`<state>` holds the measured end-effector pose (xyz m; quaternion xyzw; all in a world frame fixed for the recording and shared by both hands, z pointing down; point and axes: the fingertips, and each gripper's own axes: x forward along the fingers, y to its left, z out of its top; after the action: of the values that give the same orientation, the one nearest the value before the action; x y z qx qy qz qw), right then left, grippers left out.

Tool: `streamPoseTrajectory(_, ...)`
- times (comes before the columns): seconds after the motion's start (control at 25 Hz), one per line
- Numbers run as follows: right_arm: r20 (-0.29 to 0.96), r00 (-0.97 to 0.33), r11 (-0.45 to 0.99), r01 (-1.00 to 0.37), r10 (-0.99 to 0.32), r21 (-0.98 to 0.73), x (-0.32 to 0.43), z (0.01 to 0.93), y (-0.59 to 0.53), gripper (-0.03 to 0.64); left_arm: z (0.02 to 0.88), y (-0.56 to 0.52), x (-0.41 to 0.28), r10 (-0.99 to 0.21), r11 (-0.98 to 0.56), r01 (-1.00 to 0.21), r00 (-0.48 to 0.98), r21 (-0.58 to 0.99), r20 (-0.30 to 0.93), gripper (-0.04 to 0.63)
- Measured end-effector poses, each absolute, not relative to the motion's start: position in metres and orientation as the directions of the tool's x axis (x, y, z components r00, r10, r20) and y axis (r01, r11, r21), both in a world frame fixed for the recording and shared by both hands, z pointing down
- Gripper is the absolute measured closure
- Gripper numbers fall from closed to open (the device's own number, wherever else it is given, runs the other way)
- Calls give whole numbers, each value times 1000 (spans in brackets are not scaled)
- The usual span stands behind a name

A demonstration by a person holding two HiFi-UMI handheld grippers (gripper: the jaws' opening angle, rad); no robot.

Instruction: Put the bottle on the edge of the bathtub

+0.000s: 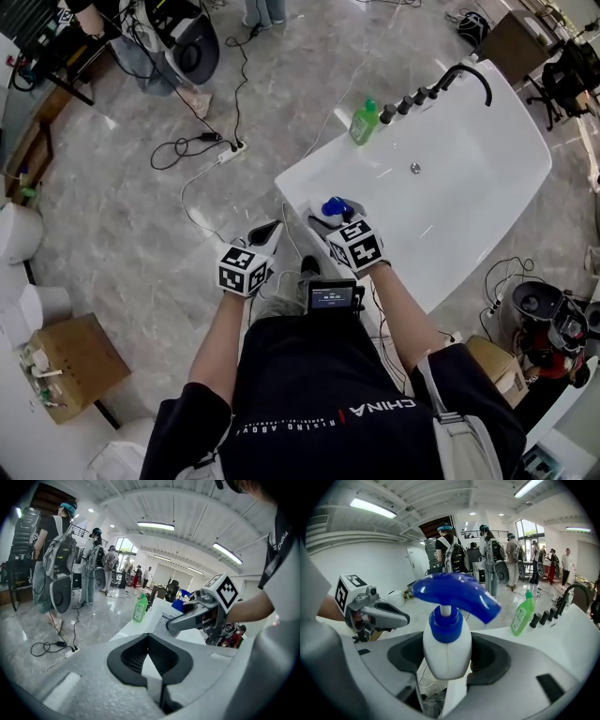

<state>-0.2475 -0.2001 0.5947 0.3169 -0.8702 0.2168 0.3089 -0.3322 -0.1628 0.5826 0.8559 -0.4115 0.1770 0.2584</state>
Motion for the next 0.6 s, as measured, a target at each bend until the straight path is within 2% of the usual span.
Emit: streamPoseTrajectory(0.6, 733, -514, 631, -761, -444, -151, -271, 669, -331, 344, 643, -289, -344, -522, -589, -729, 673, 349, 524, 586)
